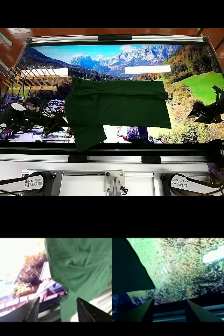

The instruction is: Fold the shirts.

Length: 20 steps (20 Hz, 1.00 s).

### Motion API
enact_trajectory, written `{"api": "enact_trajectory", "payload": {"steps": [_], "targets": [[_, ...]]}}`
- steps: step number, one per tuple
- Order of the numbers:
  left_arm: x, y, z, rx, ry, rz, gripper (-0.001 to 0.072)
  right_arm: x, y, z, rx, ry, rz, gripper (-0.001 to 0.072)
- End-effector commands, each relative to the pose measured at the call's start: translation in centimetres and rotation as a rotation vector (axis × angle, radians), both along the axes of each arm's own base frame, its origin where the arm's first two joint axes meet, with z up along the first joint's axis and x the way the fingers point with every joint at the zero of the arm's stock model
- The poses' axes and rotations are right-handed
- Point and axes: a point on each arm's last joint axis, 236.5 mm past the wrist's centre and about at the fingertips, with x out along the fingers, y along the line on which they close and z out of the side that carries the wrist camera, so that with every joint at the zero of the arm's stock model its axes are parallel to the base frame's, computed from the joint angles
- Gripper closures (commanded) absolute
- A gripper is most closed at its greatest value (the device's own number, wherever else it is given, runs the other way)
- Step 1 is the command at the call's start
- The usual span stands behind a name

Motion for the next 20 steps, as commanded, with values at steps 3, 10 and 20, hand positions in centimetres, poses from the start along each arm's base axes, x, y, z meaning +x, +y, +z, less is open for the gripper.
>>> {"api": "enact_trajectory", "payload": {"steps": [3,10,20], "targets": [[1.8,-2.3,-1.1,0.016,-0.085,0.058,0.0186,-0.2,0.2,0.1,0.015,-0.005,-0.005,0.0222],[1.2,-4.1,-0.6,-0.013,-0.097,-0.011,0.0616,-4.3,4.4,-3.8,0.168,0.118,0.01,0.0208],[0.7,-3.7,0.4,-0.046,-0.087,-0.027,0.0672,-2.5,6.2,-7.3,0.165,0.017,0.038,0.0208]]}}
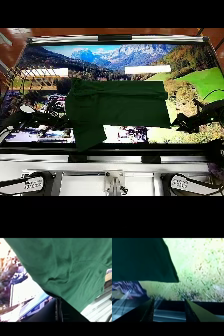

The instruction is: Fold the shirts.

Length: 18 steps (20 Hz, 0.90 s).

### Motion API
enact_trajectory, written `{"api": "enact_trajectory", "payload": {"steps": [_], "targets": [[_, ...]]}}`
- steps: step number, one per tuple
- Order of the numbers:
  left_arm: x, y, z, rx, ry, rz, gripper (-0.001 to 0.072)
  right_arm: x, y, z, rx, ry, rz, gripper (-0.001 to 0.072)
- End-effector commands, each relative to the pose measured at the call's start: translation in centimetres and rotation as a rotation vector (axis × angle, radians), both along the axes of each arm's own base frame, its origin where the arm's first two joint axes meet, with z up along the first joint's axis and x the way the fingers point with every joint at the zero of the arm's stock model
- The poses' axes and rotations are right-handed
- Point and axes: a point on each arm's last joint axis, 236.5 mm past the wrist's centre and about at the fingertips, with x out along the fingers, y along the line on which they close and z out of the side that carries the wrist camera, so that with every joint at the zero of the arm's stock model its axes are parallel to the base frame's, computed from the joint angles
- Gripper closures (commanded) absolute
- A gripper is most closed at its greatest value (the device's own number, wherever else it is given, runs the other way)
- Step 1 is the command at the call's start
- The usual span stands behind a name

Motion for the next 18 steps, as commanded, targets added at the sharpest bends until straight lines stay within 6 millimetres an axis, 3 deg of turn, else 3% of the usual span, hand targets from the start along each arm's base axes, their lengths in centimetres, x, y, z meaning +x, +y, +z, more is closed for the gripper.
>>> {"api": "enact_trajectory", "payload": {"steps": [1,6,10,11,13,16,18], "targets": [[-0.2,0.1,0.4,-0.014,0.006,-0.007,0.0671,1.2,-0.3,-1.2,-0.014,-0.025,-0.041,0.0208],[1.0,0.2,1.4,-0.012,-0.034,-0.018,0.0671,2.6,0.7,-2.4,0.048,-0.036,-0.095,0.0208],[2.2,0.3,2.3,-0.006,-0.073,-0.02,0.0671,3.0,2.5,-3.5,0.033,-0.027,-0.036,0.0221],[2.6,0.4,2.6,-0.004,-0.083,-0.02,0.0671,3.2,3.1,-3.9,0.033,-0.023,-0.024,0.0334],[3.5,0.5,3.5,-0.002,-0.113,-0.025,0.0671,3.6,3.8,-3.8,0.026,-0.037,0.01,0.0651],[6.2,0.8,6.5,0.013,-0.241,-0.076,0.0672,6.6,2.8,-0.6,-0.024,-0.175,0.054,0.0645],[9.9,1.6,10.1,0.049,-0.386,-0.079,0.0673,10.3,1.0,2.9,-0.097,-0.321,0.033,0.0646]]}}
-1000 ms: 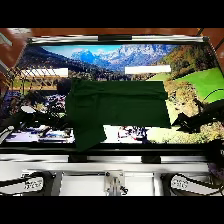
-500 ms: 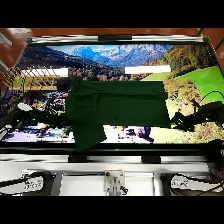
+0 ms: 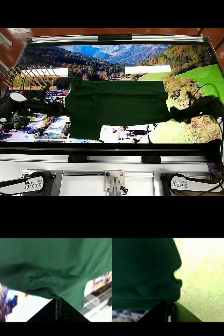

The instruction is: Fold the shirts.

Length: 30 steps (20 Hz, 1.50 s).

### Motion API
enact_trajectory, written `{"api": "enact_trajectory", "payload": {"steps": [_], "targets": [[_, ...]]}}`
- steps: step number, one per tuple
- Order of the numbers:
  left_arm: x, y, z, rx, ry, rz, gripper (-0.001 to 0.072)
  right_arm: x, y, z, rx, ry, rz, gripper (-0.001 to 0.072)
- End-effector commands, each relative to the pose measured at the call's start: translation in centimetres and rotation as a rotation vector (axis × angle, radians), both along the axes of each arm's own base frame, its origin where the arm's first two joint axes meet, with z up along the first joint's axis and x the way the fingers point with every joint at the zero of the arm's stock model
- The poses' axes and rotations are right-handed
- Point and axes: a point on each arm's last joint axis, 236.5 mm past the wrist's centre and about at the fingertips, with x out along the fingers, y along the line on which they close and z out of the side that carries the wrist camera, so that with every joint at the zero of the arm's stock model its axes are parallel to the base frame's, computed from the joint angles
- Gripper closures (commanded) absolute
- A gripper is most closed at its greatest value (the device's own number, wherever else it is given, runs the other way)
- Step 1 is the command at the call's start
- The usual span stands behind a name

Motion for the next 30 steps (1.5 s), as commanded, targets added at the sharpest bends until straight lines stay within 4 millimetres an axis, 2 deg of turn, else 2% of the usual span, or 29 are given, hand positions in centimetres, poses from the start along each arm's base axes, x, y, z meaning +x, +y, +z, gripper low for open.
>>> {"api": "enact_trajectory", "payload": {"steps": [1,3,5,8,11,13,16,17,19,20,21,22,26,28,30], "targets": [[5.7,1.3,5.8,0.049,-0.227,0.011,0.0673,5.6,-1.6,5.2,-0.085,-0.22,-0.008,0.0646],[9.4,2.0,8.8,0.071,-0.332,0.046,0.0673,9.1,-1.4,6.8,-0.125,-0.322,-0.034,0.0646],[12.1,1.9,8.9,0.059,-0.331,0.058,0.0673,13.0,0.1,7.5,-0.147,-0.415,-0.059,0.0647],[16.2,2.5,6.7,0.033,-0.274,0.113,0.0673,18.2,2.3,7.3,-0.167,-0.502,-0.069,0.0646],[19.4,2.8,3.5,0.001,-0.2,0.162,0.0672,21.6,2.0,6.0,-0.167,-0.496,-0.109,0.0646],[20.7,2.3,1.7,-0.012,-0.168,0.159,0.0671,22.7,1.3,4.8,-0.169,-0.482,-0.138,0.0646],[21.6,0.9,-0.2,-0.065,-0.132,0.166,0.0662,22.6,0.9,2.1,-0.172,-0.437,-0.144,0.0639],[21.8,0.4,-0.4,-0.1,-0.12,0.174,0.0605,22.3,1.2,1.2,-0.165,-0.412,-0.14,0.062],[22.0,-0.3,0.0,-0.16,-0.109,0.19,0.0319,21.6,1.5,0.4,-0.159,-0.375,-0.124,0.0619],[22.1,-0.4,0.6,-0.187,-0.11,0.196,0.0186,21.5,1.4,0.7,-0.162,-0.377,-0.119,0.0618],[22.1,-0.4,1.5,-0.221,-0.111,0.204,0.0148,21.6,1.0,1.4,-0.17,-0.389,-0.119,0.0481],[22.1,-0.4,2.6,-0.262,-0.112,0.204,0.0148,21.7,0.4,2.5,-0.178,-0.41,-0.121,0.0196],[20.4,-0.6,6.0,-0.326,-0.109,0.1,0.0149,21.2,-3.2,6.1,-0.198,-0.449,-0.174,0.0183],[19.7,-1.0,7.5,-0.33,-0.121,0.057,0.0156,20.0,-4.8,5.2,-0.163,-0.389,-0.224,0.0183],[19.3,-1.7,8.6,-0.33,-0.136,0.036,0.0156,18.5,-4.7,2.9,-0.092,-0.292,-0.243,0.0168]]}}
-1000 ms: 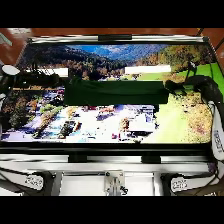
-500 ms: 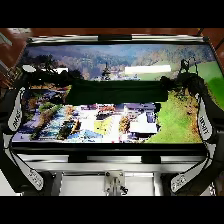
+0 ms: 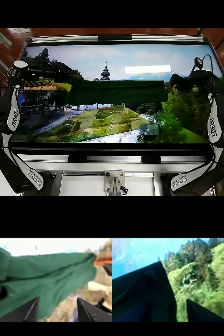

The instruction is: Fold the shirts.

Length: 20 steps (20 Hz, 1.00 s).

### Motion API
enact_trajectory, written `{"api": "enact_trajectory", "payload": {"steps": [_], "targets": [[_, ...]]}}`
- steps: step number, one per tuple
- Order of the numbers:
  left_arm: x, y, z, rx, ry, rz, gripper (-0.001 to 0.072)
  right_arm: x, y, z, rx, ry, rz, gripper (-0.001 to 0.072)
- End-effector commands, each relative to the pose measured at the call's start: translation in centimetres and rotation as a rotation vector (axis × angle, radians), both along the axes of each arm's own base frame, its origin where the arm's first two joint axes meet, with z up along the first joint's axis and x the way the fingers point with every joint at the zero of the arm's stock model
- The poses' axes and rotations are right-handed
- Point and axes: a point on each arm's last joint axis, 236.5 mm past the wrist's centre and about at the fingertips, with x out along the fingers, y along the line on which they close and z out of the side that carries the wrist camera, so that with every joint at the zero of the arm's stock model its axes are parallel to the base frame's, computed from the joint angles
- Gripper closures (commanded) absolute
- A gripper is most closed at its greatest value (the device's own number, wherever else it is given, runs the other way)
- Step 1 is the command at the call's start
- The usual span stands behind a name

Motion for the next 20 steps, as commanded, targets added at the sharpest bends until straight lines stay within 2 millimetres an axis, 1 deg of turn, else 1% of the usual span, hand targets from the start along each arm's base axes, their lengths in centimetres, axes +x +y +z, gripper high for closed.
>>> {"api": "enact_trajectory", "payload": {"steps": [1,3,5,7,9,10,11,12,14,15,16,17,18,19,20], "targets": [[-1.2,-1.2,2.4,-0.017,-0.026,-0.062,0.0156,-2.2,0.3,-2.6,0.137,0.119,-0.023,0.0168],[-1.6,-2.1,3.1,-0.014,-0.042,-0.081,0.0156,-2.8,2.3,-4.5,0.214,0.169,0.015,0.0168],[-2.0,-3.2,3.7,-0.011,-0.062,-0.107,0.0156,-2.7,4.5,-5.5,0.264,0.18,0.051,0.0168],[-2.5,-4.2,4.7,-0.011,-0.082,-0.132,0.0157,-2.2,5.7,-5.8,0.254,0.163,0.075,0.0168],[-3.1,-4.9,6.3,-0.014,-0.114,-0.15,0.0157,-1.1,6.5,-5.6,0.231,0.125,0.079,0.0171],[-3.2,-5.0,7.1,-0.012,-0.129,-0.152,0.0157,-0.8,6.9,-5.6,0.228,0.117,0.078,0.0191],[-3.5,-5.2,7.9,-0.01,-0.145,-0.155,0.0157,-0.9,7.5,-5.7,0.23,0.122,0.083,0.0314],[-3.7,-5.3,8.8,-0.011,-0.161,-0.158,0.0157,-0.9,8.0,-5.9,0.233,0.129,0.089,0.0413],[-4.3,-5.6,10.6,-0.011,-0.194,-0.162,0.0157,-1.4,8.7,-5.9,0.243,0.146,0.109,0.0648],[-4.6,-5.9,11.3,-0.009,-0.208,-0.167,0.0161,-1.7,9.0,-5.4,0.243,0.15,0.13,0.0646],[-4.9,-6.4,12.0,-0.011,-0.216,-0.175,0.0194,-2.0,9.2,-4.5,0.23,0.139,0.175,0.0645],[-5.3,-7.1,12.3,-0.014,-0.222,-0.189,0.0251,-2.3,9.5,-2.8,0.215,0.118,0.219,0.0645],[-5.9,-8.2,12.3,-0.017,-0.218,-0.218,0.0323,-2.7,9.7,-1.0,0.211,0.104,0.241,0.0645],[-6.6,-9.6,12.0,-0.019,-0.21,-0.253,0.0438,-3.1,9.9,1.2,0.205,0.085,0.263,0.0646],[-7.4,-11.4,11.5,-0.023,-0.201,-0.29,0.0606,-3.7,10.2,3.8,0.196,0.059,0.284,0.0645]]}}
